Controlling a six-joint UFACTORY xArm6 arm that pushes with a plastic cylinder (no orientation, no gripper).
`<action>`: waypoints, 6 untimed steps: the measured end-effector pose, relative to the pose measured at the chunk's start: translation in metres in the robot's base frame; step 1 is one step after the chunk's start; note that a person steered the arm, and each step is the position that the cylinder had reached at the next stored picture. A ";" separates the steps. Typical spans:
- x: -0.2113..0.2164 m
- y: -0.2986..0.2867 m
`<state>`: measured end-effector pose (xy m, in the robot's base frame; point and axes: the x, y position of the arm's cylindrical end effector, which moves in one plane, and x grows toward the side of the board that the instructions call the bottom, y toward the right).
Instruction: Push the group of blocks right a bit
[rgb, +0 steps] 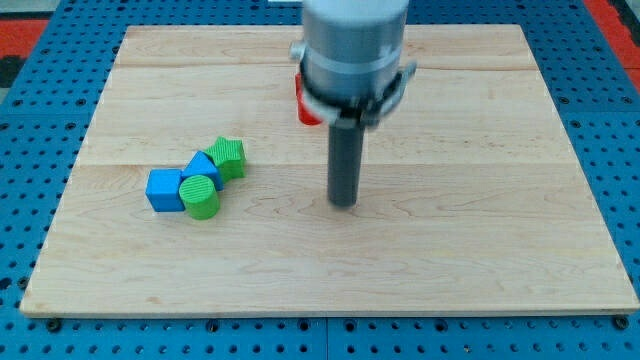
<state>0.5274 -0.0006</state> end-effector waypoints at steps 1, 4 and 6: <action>0.054 -0.116; -0.059 -0.127; -0.063 -0.087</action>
